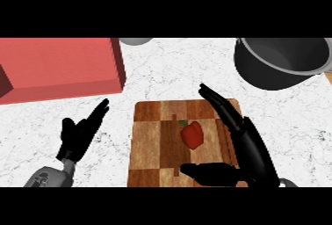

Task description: Pick the bell pepper from the cutting board and place it in the pot

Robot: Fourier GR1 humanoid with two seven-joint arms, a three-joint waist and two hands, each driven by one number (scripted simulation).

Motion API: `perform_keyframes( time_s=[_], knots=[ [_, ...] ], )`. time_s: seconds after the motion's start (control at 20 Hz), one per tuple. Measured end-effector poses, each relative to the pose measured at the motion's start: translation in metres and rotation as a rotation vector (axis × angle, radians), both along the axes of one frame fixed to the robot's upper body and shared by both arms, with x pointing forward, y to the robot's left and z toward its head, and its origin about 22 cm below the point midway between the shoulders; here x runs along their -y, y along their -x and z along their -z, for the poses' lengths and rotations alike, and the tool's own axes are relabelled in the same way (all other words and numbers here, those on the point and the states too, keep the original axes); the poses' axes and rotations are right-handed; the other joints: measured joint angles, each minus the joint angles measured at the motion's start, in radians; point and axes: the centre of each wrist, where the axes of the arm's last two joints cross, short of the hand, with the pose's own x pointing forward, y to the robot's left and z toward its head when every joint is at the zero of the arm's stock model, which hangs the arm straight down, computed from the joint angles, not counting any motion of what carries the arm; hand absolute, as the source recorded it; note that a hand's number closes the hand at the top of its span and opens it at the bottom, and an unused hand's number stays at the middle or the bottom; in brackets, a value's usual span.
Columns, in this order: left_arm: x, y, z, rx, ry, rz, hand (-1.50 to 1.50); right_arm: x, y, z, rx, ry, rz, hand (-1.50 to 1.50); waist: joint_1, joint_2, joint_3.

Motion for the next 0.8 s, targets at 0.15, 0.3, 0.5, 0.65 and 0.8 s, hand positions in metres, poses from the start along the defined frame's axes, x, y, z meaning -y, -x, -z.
perform_keyframes(
  time_s=[0.15, 0.3, 0.5, 0.65, 0.8],
  knots=[
    [0.002, 0.001, 0.002, 0.006, -0.001, 0.005, 0.00, -0.005, -0.003, -0.024, -0.105, 0.029, 0.012, -1.50, 0.005, 0.002, 0.000],
    [0.002, 0.000, 0.001, 0.012, 0.010, 0.017, 0.00, -0.013, -0.006, -0.035, -0.208, 0.041, 0.022, -1.50, 0.008, 0.003, 0.001],
    [0.004, -0.003, -0.001, 0.005, 0.009, 0.021, 0.00, -0.023, -0.019, -0.028, -0.355, 0.082, 0.011, -1.50, 0.013, 0.006, 0.001],
    [0.007, -0.001, -0.003, 0.000, 0.013, 0.025, 0.00, -0.027, -0.026, -0.016, -0.474, 0.170, -0.028, -1.50, 0.017, 0.008, 0.001],
    [0.005, -0.002, -0.004, -0.001, 0.006, 0.027, 0.00, -0.027, -0.037, 0.001, -0.548, 0.252, -0.058, -1.50, 0.018, 0.008, 0.001]
  ],
)
